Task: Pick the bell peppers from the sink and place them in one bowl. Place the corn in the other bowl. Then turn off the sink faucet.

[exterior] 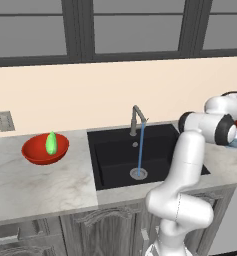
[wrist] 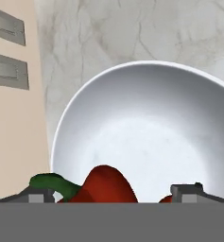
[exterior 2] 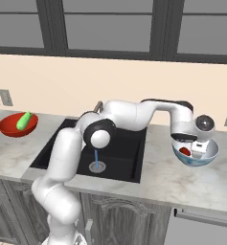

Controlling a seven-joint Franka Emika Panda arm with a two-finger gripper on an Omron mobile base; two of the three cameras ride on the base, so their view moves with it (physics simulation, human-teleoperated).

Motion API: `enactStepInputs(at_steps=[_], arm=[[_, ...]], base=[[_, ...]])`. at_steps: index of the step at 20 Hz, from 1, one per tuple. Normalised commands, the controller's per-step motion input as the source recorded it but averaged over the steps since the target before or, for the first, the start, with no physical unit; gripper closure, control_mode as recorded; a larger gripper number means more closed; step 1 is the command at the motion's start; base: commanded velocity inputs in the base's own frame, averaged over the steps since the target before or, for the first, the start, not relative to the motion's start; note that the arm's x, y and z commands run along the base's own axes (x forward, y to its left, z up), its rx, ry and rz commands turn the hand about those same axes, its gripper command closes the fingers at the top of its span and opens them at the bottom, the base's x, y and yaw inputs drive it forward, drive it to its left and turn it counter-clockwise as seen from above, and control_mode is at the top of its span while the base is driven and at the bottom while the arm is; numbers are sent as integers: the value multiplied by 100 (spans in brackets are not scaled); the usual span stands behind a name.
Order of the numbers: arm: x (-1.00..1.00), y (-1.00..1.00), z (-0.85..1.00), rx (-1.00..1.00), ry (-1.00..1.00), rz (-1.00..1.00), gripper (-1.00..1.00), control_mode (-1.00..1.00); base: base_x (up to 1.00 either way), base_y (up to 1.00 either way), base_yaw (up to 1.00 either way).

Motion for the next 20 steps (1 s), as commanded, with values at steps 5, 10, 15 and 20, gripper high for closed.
enactStepInputs(at_steps=[5,10,15,20], arm=[[0,15,0,0,-7,0,-100,-100],[9,37,13,0,-6,-1,-100,-100],[30,36,2,-15,10,0,-100,-100],[53,23,-14,-45,23,1,-100,-100]], base=[[0,0,0],[0,0,0],[0,0,0],[0,0,0]])
